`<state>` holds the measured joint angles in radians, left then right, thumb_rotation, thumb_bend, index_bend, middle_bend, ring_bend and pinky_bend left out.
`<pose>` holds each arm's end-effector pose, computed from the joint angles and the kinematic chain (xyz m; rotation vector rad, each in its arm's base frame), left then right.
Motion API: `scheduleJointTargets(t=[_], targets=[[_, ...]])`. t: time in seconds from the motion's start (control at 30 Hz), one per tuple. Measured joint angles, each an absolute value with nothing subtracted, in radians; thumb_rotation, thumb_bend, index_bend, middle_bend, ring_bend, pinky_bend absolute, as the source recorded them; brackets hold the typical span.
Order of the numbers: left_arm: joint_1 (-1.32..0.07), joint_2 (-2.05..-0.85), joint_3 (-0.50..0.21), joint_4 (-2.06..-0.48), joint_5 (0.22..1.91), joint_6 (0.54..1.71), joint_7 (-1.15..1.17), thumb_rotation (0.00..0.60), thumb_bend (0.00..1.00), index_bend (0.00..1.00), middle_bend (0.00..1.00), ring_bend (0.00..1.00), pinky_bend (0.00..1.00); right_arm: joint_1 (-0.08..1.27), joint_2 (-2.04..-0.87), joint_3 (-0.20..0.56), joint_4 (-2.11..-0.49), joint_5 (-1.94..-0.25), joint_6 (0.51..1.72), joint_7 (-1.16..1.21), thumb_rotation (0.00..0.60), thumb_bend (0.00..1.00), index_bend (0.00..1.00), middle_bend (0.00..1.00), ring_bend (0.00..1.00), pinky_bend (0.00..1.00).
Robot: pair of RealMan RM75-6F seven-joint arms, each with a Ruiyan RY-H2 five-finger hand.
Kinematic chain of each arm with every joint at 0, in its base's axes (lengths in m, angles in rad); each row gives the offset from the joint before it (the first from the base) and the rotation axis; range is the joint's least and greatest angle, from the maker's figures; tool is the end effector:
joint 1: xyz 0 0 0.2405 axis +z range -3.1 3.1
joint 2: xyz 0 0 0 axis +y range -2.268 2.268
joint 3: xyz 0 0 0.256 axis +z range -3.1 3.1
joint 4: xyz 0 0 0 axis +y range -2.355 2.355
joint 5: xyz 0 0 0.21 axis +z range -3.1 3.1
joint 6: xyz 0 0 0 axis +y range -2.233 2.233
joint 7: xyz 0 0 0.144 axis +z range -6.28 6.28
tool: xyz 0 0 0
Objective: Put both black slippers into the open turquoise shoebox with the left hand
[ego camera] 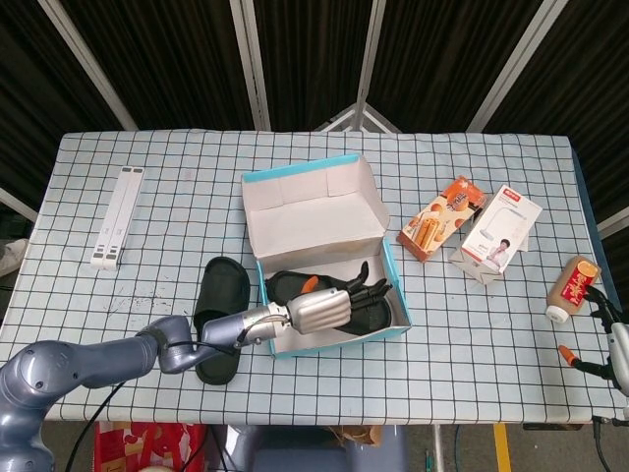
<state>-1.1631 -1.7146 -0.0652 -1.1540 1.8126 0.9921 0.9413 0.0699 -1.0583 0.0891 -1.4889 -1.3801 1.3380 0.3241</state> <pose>0.0029 0.3331 -0.0739 -2.0288 0.9918 -0.8593 -0.3629 -0.1842 0.1909 1.2116 -1.1319 0.8956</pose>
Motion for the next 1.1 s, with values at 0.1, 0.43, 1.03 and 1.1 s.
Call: scheduleJointTargets(t=[0.1,0.43,1.03,1.1], targets=[[-1.111,-1.708,-0.084,-1.22,1.774,1.072,0.858,0.6,0.12,0.0,0.04,0.01,0.2,0.067,-1.057,0.089,-1.488,-1.382,1.342,0.33,0.6,0.23,0.12,0.22,0.31,0.33],[-0.9,-1.506,-0.113,-1.628,1.578,1.271,0.724,0.6,0.12,0.02,0.14,0.04,0.2,0.069,-1.057,0.087,-1.506,-1.385,1.341,0.305,0.6,0.23,0.12,0.22,0.31,0.33],[-0.667,-1.164,-0.013,-1.949,1.149,1.124,0.593,0.549,0.12,0.04,0.19,0.08,0.2,0.076,-1.055,0.084,-1.508,-1.387,1.33,0.303,0.6,0.23,0.12,0.22,0.31,0.33],[-0.666,-1.17,-0.009,-1.939,1.126,1.113,0.604,0.547,0.12,0.05,0.19,0.08,0.2,0.076,-1.055,0.083,-1.508,-1.388,1.329,0.307,0.6,0.23,0.12,0.22,0.31,0.33]])
